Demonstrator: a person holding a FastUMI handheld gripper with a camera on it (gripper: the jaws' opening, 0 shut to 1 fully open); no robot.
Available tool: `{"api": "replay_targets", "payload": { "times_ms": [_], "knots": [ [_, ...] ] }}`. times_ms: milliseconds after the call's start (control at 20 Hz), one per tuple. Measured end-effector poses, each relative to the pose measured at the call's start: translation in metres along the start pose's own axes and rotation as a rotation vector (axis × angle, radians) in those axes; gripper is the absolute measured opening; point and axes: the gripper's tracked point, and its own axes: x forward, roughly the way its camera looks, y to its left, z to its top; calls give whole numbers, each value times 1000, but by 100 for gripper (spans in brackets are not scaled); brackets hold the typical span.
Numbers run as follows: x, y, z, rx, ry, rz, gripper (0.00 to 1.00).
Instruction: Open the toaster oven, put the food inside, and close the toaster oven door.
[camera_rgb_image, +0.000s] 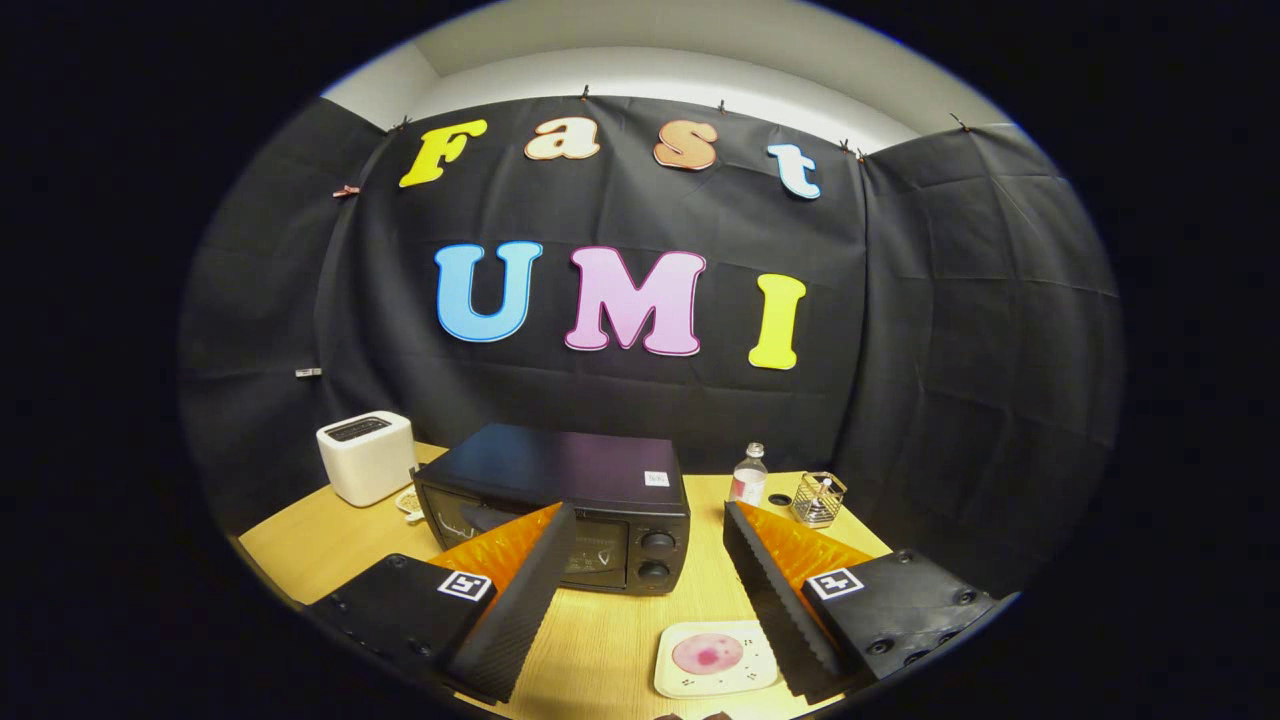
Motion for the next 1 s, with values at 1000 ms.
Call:
{"api": "replay_targets", "payload": {
  "times_ms": [1000],
  "knots": [
    [93,113,-25,-25,58,47,98]
  ]
}}
